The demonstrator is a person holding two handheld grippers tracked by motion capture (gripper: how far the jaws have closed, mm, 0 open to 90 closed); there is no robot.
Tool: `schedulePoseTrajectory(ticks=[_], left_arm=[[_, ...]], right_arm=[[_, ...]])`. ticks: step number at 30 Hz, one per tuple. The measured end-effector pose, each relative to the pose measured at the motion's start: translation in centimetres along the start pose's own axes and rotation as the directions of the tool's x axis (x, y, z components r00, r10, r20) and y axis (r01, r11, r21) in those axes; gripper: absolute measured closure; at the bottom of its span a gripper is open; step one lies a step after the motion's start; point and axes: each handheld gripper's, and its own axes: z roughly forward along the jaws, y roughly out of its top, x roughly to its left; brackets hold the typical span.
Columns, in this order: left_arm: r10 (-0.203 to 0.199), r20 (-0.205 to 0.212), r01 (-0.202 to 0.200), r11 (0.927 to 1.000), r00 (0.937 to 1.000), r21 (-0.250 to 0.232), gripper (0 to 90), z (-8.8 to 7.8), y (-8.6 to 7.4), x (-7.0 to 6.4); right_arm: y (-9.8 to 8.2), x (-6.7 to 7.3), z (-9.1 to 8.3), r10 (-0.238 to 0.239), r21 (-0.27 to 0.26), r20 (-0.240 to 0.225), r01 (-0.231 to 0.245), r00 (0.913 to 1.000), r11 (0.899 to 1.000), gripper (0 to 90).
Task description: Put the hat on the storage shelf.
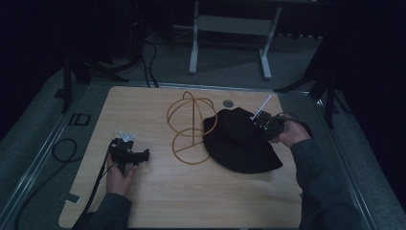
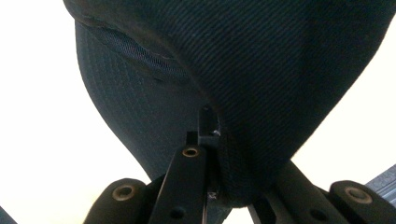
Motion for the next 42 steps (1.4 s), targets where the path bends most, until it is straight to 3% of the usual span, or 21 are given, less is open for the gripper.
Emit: schedulePoseTrajectory(ticks=[20, 42], left_arm=[[-0.002, 0.000, 0.002, 1.0000, 1.0000, -0.002, 2.8, 0.0, 0.0, 0.0], [0.001, -0.001, -0.001, 1.0000, 1.0000, 0.001, 2.8, 0.0, 0.0, 0.0]], right_arm=[[-0.1, -0.4, -2.3, -0.016, -0.040, 0.025, 0.017, 0.9996, 0.999, 88.1], [0.0, -1.0, -6.2, -0.018, -0.064, 0.074, 0.023, 0.9971, 0.998, 88.0]])
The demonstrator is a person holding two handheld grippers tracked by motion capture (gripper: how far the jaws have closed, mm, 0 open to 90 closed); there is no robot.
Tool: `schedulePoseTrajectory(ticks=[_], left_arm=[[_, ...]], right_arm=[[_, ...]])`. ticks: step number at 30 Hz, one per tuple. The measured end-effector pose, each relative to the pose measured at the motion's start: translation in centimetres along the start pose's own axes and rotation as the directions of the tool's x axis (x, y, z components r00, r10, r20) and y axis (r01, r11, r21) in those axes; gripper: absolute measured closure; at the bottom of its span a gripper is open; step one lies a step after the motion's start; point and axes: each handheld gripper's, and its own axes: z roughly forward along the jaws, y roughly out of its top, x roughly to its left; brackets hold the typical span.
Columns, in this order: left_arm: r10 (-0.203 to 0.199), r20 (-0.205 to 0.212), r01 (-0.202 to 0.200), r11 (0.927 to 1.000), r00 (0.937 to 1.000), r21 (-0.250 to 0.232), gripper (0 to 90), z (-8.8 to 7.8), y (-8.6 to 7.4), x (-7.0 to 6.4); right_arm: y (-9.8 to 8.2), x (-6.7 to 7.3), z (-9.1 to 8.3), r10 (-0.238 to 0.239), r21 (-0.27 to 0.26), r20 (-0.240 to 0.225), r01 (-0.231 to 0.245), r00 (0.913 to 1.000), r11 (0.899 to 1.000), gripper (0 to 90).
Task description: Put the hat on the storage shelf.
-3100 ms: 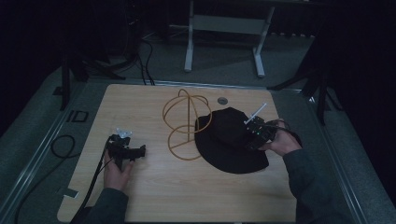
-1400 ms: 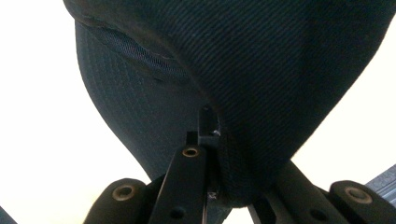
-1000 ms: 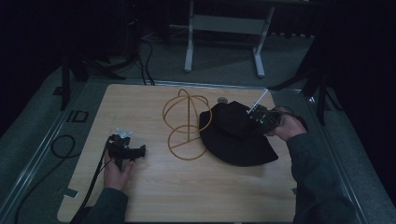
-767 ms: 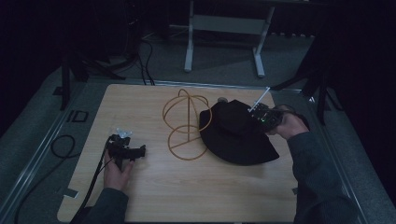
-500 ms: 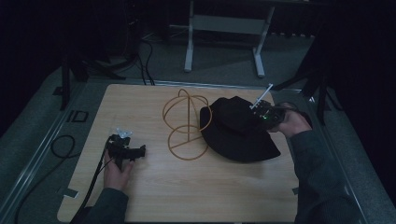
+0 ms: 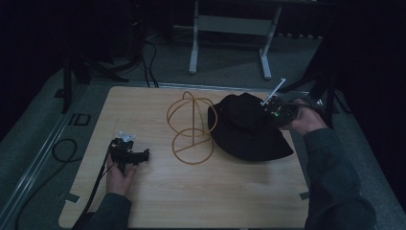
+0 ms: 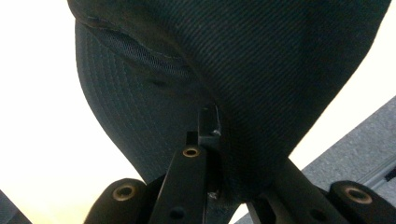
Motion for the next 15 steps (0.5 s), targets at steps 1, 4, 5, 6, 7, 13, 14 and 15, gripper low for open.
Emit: schedulePoseTrajectory(ticks=[1, 4, 5, 6, 7, 13, 14, 15], left_arm=[[0.000, 0.000, 0.000, 1.0000, 1.0000, 0.000, 2.8, 0.0, 0.0, 0.0], [0.000, 0.001, 0.000, 1.0000, 1.0000, 0.001, 2.8, 0.0, 0.0, 0.0], [0.000, 0.001, 0.000, 1.0000, 1.0000, 0.001, 2.8, 0.0, 0.0, 0.0], [0.000, 0.000, 0.000, 1.0000, 1.0000, 0.001, 2.8, 0.0, 0.0, 0.0], [0.000, 0.000, 0.000, 1.0000, 1.0000, 0.001, 2.8, 0.0, 0.0, 0.0], [0.000, 0.000, 0.000, 1.0000, 1.0000, 0.001, 2.8, 0.0, 0.0, 0.0], [0.000, 0.000, 0.000, 1.0000, 1.0000, 0.001, 2.8, 0.0, 0.0, 0.0], [0.000, 0.000, 0.000, 1.0000, 1.0000, 0.001, 2.8, 0.0, 0.0, 0.0]], right_arm=[[0.0, -0.1, -0.2, -0.002, -0.002, 0.003, 0.002, 1.0000, 1.000, 88.0], [0.0, -0.3, -0.7, 0.001, -0.007, 0.006, -0.001, 1.0000, 1.000, 88.0], [0.0, -0.3, -0.8, 0.001, -0.007, 0.007, -0.001, 1.0000, 1.000, 88.0], [-0.1, -0.4, -0.9, 0.001, -0.010, 0.008, -0.001, 1.0000, 1.000, 88.0], [-0.1, -0.5, -1.1, 0.000, -0.010, 0.009, 0.001, 1.0000, 1.000, 88.0], [0.0, -0.8, -2.0, -0.004, 0.000, 0.019, 0.004, 0.9998, 1.000, 88.0], [0.0, -0.8, -2.1, -0.002, 0.001, 0.020, 0.002, 0.9998, 1.000, 88.0], [0.1, -0.9, -2.3, -0.004, 0.002, 0.023, 0.004, 0.9997, 1.000, 88.0]])
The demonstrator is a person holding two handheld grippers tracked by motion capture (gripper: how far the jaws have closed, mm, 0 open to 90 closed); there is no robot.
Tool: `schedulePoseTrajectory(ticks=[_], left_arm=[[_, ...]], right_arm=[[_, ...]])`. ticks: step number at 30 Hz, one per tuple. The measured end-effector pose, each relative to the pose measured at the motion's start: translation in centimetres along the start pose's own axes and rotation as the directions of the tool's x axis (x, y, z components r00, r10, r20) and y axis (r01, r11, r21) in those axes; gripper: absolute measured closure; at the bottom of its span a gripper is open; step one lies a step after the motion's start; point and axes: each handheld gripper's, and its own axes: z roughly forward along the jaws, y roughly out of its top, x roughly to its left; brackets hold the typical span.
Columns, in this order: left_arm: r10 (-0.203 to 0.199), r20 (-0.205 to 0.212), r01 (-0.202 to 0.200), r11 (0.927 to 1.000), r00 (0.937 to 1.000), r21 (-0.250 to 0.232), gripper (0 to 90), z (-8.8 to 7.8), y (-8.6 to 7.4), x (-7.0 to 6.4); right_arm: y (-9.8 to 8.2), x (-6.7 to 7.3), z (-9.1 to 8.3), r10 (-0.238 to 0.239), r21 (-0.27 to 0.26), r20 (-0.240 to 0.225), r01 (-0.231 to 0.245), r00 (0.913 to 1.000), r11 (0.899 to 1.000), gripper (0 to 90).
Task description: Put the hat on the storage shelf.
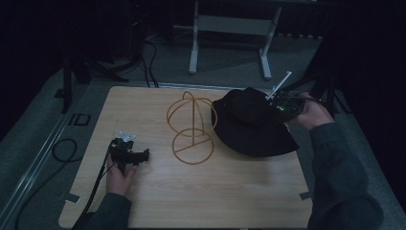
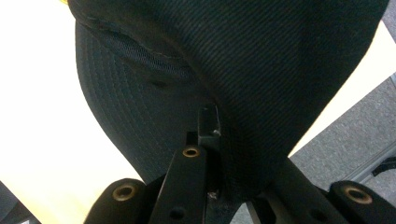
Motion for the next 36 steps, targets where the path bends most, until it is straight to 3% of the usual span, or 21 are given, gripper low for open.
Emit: schedulePoseTrajectory(ticks=[14, 36], left_arm=[[0.000, 0.000, 0.000, 1.0000, 1.0000, 0.001, 2.8, 0.0, 0.0, 0.0], [0.000, -0.001, 0.000, 1.0000, 1.0000, -0.001, 2.8, 0.0, 0.0, 0.0]], right_arm=[[0.2, -0.5, -1.1, -0.020, 0.019, 0.010, 0.019, 0.9998, 1.000, 88.0], [0.3, -1.3, -3.6, -0.017, -0.032, 0.012, 0.017, 0.9998, 0.999, 88.0]])
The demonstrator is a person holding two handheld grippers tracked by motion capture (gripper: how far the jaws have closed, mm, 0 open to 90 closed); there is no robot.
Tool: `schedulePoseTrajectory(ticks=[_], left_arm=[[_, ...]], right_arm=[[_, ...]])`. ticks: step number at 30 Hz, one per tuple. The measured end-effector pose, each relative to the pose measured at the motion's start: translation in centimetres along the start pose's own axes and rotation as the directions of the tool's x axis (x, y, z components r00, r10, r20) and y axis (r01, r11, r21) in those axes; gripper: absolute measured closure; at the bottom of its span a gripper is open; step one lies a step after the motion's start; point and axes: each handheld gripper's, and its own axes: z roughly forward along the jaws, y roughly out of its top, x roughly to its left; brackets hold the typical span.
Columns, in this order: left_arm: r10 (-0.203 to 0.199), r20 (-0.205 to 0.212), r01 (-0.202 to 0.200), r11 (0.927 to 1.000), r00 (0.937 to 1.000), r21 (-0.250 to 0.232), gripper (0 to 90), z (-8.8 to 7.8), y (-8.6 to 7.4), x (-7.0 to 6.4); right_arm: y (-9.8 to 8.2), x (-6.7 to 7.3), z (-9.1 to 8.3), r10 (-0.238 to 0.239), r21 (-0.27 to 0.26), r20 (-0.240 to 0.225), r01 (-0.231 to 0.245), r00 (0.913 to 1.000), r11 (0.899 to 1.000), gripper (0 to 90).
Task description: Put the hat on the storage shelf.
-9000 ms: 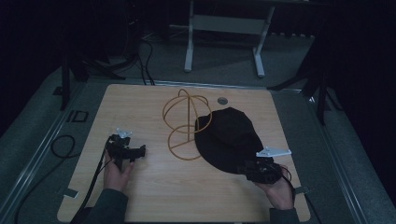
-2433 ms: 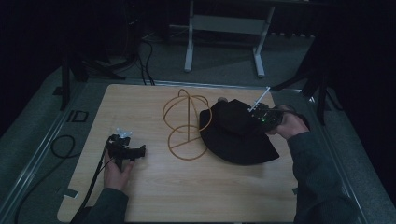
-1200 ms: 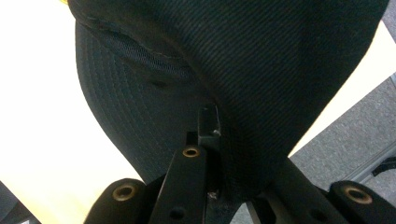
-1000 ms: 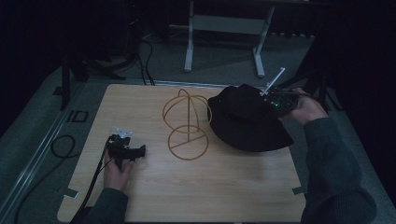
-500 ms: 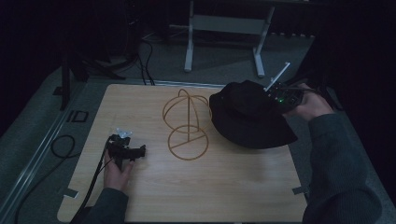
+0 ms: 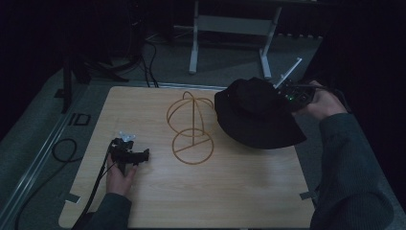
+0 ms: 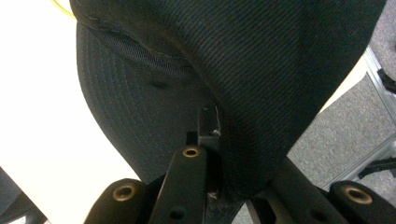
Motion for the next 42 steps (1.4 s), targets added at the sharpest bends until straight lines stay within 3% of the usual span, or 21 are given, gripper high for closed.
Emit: schedulePoseTrajectory(ticks=[20, 42], left_arm=[[0.001, 0.000, -0.001, 1.0000, 1.0000, 0.001, 2.8, 0.0, 0.0, 0.0], [0.002, 0.000, -0.002, 1.0000, 1.0000, 0.001, 2.8, 0.0, 0.0, 0.0]], right_arm=[[-0.5, -0.7, -1.8, 0.013, -0.052, -0.004, -0.013, 0.9999, 0.999, 88.0], [-1.3, -0.7, -4.1, -0.026, -0.091, -0.010, 0.025, 0.9996, 0.996, 88.0]])
